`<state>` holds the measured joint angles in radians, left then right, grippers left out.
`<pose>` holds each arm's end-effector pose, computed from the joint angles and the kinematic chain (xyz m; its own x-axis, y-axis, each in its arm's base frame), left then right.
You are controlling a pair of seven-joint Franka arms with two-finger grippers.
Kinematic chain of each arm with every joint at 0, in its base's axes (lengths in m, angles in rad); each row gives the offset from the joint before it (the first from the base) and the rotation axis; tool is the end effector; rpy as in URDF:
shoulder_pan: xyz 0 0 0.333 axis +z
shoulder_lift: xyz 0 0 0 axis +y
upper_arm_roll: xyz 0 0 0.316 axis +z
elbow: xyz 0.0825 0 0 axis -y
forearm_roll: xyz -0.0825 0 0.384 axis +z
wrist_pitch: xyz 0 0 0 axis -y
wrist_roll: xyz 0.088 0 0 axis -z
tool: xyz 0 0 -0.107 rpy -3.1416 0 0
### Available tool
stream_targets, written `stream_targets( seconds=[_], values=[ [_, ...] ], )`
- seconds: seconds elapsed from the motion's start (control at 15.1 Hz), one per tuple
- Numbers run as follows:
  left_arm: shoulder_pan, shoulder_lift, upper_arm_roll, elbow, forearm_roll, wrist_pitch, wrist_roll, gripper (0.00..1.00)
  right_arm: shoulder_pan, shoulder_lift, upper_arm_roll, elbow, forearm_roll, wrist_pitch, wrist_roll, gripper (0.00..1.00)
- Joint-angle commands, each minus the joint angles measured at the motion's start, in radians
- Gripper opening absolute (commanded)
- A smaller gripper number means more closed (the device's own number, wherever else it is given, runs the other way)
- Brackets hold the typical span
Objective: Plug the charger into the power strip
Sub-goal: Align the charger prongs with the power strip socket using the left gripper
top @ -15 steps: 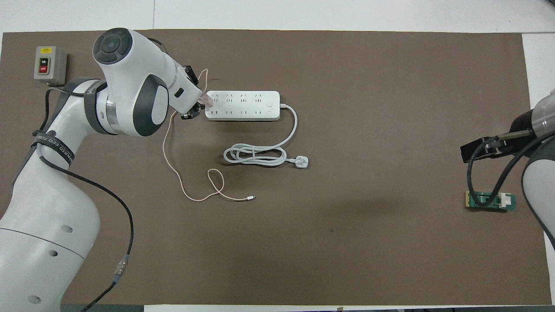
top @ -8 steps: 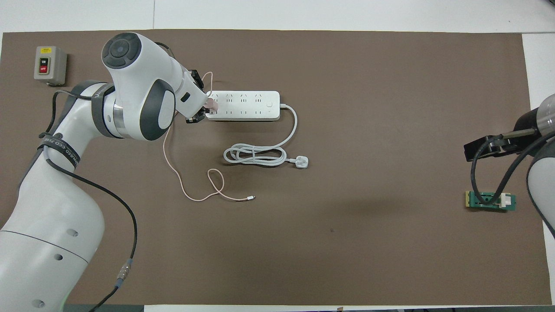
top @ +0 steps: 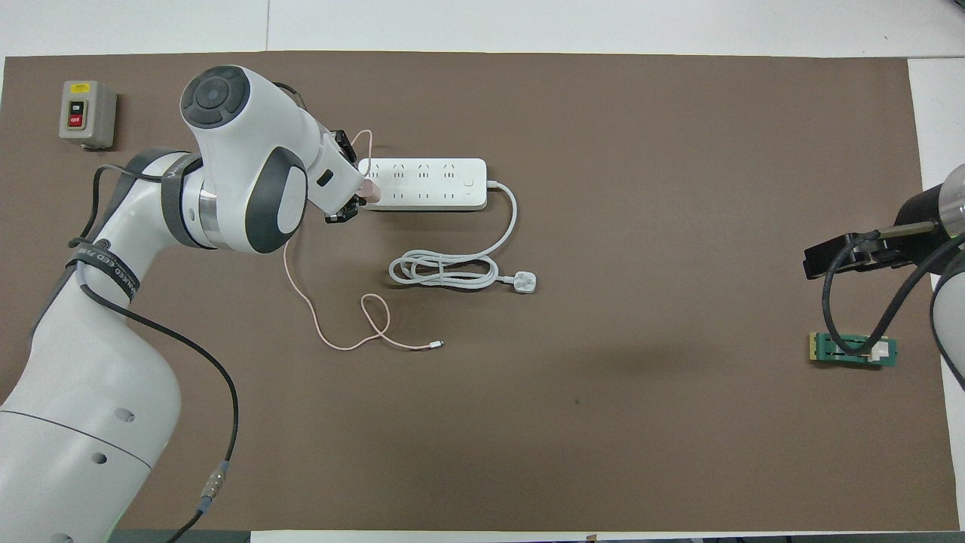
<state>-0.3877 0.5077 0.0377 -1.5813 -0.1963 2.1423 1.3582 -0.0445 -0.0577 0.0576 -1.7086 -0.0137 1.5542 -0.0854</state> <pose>0.6479 -0.2491 0.3491 -0.0413 -0.9866 0.1579 -0.9991 0.0396 -0.0135 0.5308 0.0063 0.5897 0.9904 0.0976 -0.0977 0.0989 -0.9951 0.0087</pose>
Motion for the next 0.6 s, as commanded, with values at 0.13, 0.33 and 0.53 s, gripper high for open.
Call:
stream_targets(
  seconds=[0.13, 0.33, 0.53],
  values=[
    [-0.03, -0.035, 0.013, -0.077, 0.017, 0.071, -0.044, 0.05, -0.015, 0.003, 0.015, 0.012, 0.018, 0.007, 0.012, 1.0],
    [-0.034, -0.034, 0.014, -0.086, 0.017, 0.111, -0.045, 0.05, -0.017, -0.002, 0.015, 0.011, 0.017, 0.004, 0.01, 1.0],
    [-0.034, -0.032, 0.016, -0.085, 0.018, 0.117, -0.044, 0.05, -0.017, -0.002, 0.015, 0.009, 0.017, 0.003, 0.009, 1.0]
  ],
)
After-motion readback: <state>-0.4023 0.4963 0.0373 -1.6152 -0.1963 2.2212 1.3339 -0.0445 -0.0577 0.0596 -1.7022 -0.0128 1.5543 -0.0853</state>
